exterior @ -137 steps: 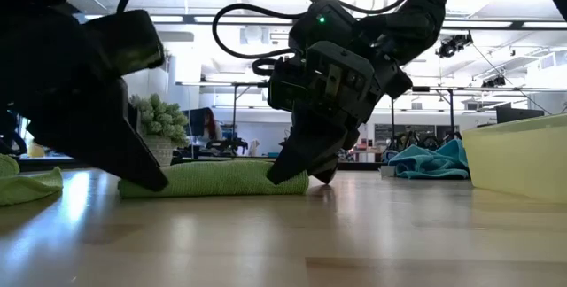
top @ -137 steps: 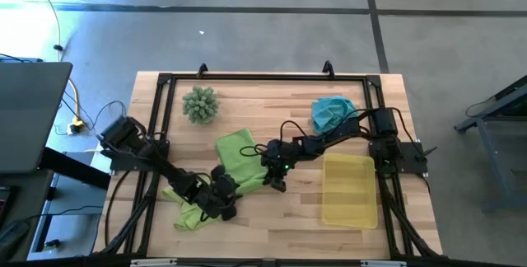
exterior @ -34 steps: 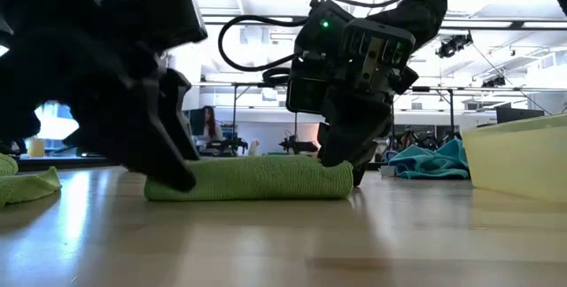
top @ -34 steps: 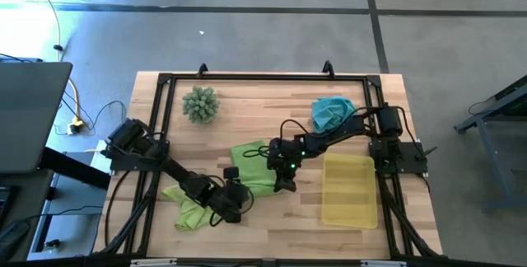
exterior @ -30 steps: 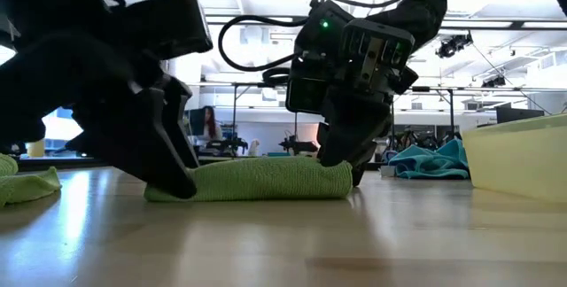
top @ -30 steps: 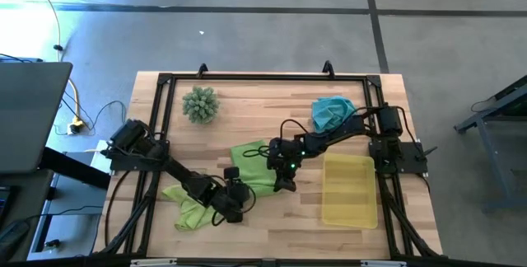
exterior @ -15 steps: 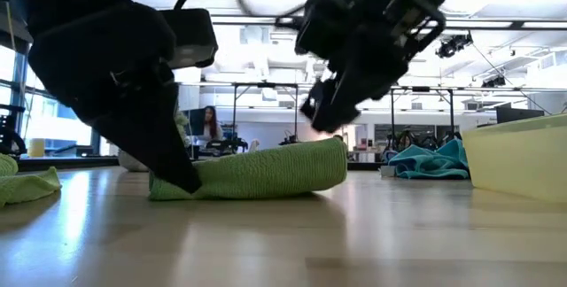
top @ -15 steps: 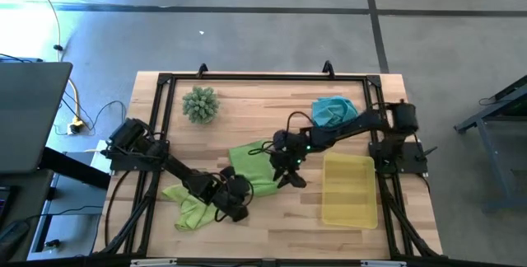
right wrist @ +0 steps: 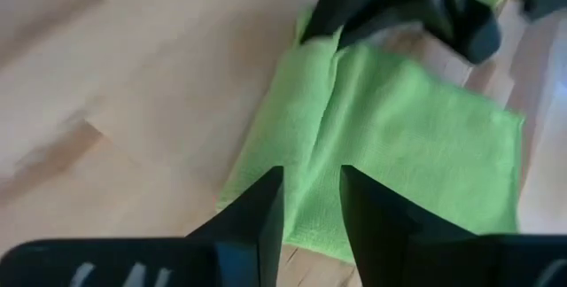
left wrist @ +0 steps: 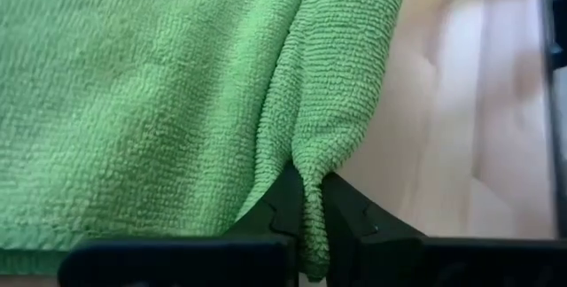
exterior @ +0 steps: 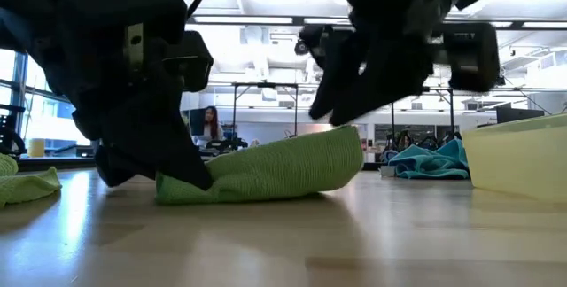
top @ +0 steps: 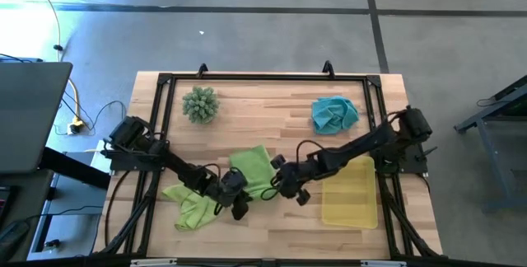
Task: Roll microfiber towels into tight, uniform cylinder then place into a basket
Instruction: Roll the green cloth
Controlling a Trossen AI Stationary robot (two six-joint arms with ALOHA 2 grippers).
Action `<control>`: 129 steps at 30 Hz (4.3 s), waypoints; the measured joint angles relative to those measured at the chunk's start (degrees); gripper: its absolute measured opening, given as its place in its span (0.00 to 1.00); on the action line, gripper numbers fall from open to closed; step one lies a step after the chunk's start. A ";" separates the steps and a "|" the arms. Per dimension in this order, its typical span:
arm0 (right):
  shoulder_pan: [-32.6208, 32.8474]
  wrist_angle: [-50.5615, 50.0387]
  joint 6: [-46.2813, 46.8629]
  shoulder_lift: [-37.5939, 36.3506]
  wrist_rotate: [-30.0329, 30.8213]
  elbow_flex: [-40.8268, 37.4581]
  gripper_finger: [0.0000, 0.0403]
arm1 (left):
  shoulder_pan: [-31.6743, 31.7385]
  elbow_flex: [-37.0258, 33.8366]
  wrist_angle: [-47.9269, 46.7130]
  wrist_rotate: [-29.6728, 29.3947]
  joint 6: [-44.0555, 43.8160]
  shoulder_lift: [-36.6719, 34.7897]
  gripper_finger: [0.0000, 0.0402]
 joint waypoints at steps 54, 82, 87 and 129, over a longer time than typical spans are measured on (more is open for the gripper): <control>2.25 27.43 8.54 1.61 4.45 -15.64 0.40 | 2.54 -1.07 2.00 4.69 -3.92 -0.33 0.03; -1.03 28.31 22.98 8.56 -1.36 -15.38 0.02 | 2.42 -1.64 -9.21 8.02 4.88 -12.16 0.34; -5.13 27.44 29.78 8.60 -12.64 -14.97 0.01 | 1.15 -1.57 -17.80 1.97 6.18 -17.88 0.34; -16.01 1.33 43.23 8.89 -31.42 0.04 0.01 | -4.92 21.05 -35.17 -20.53 30.58 0.46 0.35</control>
